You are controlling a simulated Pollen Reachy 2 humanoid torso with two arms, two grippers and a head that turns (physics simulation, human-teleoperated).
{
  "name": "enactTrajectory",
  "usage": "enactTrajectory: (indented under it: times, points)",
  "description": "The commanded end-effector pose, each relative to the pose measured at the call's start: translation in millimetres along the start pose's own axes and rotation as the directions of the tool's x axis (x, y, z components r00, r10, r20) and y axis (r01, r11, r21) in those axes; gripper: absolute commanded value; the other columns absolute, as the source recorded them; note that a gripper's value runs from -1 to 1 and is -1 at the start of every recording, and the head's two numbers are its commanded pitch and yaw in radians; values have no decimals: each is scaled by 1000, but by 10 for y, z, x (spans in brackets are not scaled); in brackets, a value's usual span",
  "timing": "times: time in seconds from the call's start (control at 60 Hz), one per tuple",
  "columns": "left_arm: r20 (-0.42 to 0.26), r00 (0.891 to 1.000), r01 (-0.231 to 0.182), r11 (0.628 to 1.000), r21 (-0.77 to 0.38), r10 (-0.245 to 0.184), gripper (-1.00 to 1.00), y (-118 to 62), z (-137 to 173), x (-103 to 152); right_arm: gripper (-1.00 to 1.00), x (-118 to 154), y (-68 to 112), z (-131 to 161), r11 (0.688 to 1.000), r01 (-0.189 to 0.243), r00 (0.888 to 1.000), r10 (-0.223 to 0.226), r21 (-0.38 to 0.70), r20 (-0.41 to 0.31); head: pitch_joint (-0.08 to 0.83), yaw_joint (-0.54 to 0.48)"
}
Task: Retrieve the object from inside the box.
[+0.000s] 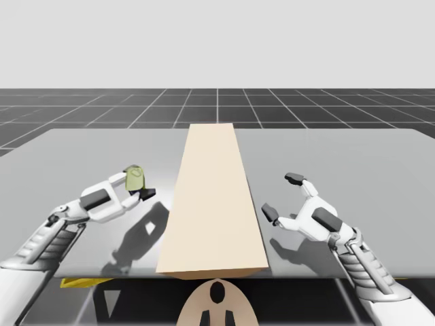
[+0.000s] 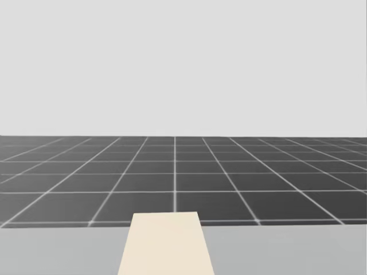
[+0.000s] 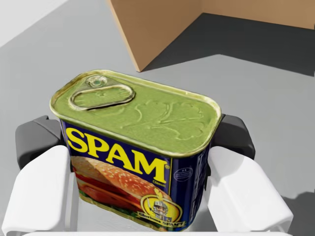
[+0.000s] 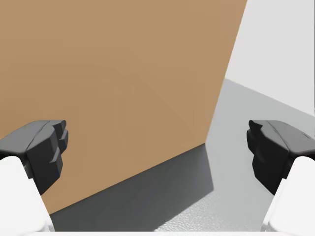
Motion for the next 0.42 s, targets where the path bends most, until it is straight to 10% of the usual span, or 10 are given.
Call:
enactTrajectory:
  times: [0.017,0.417]
  points:
    - [73,993,87,995,55,-91,1000,264,50,504,-1000,3,-7,4,1000,1,1000,-1,-5,0,-25,-33]
    - [136,955,239,955,175,-263,1000,560,110,1566,-1000,9,-30,18,1000,3,1000,-3,-12,4,-29,-41]
